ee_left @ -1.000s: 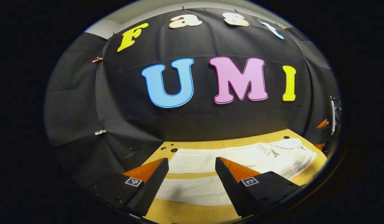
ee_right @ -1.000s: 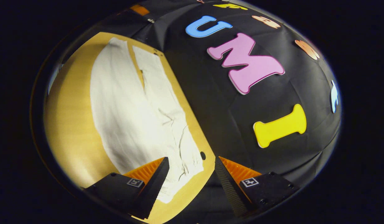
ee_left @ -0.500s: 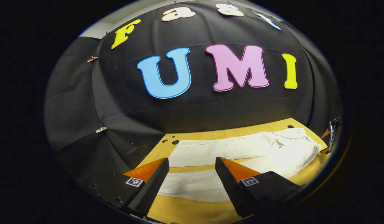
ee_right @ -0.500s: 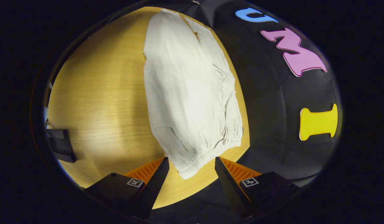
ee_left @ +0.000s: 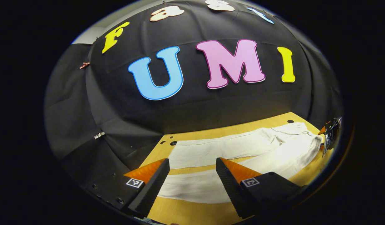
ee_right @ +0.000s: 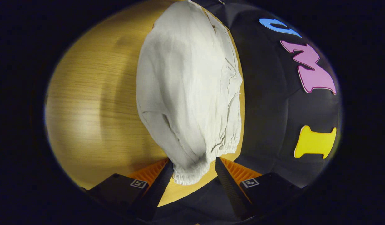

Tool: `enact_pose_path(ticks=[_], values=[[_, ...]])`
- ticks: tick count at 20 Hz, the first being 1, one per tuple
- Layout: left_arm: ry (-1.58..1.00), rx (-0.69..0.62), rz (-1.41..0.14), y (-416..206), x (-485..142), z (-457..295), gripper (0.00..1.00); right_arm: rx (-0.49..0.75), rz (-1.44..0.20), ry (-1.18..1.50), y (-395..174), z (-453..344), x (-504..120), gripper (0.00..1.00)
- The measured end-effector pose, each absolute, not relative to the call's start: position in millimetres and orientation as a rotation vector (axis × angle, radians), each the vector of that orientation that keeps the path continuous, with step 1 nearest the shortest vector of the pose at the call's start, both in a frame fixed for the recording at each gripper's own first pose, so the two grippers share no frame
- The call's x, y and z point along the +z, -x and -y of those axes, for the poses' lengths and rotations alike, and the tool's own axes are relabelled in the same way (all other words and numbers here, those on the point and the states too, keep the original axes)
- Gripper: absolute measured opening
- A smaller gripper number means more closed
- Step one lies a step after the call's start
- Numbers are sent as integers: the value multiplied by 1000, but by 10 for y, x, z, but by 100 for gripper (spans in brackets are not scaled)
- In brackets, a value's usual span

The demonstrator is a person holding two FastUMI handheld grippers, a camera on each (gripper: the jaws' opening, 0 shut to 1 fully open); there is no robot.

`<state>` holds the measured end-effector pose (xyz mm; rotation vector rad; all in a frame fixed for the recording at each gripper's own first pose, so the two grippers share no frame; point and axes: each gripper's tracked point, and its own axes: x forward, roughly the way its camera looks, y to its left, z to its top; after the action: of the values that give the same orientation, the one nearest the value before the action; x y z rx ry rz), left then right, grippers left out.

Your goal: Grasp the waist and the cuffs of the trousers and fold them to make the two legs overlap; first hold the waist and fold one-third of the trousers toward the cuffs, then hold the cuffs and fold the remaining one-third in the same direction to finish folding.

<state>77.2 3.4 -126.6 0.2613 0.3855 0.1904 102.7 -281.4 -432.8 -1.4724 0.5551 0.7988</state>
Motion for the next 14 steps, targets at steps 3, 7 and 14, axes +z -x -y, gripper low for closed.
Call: enact_pose_path(ticks=[3,7,14], values=[[-270,215,-427,-680,-1393,-178,98,782,-602,1456,-1148,2794,-4441,84],[-371,237,-478,-574,-1555,-518,99,786,-641,1455,-1173,2778,-4536,49],[-568,242,-611,-426,-2001,-1211,96,737,-782,1376,-1174,2761,-4573,25]])
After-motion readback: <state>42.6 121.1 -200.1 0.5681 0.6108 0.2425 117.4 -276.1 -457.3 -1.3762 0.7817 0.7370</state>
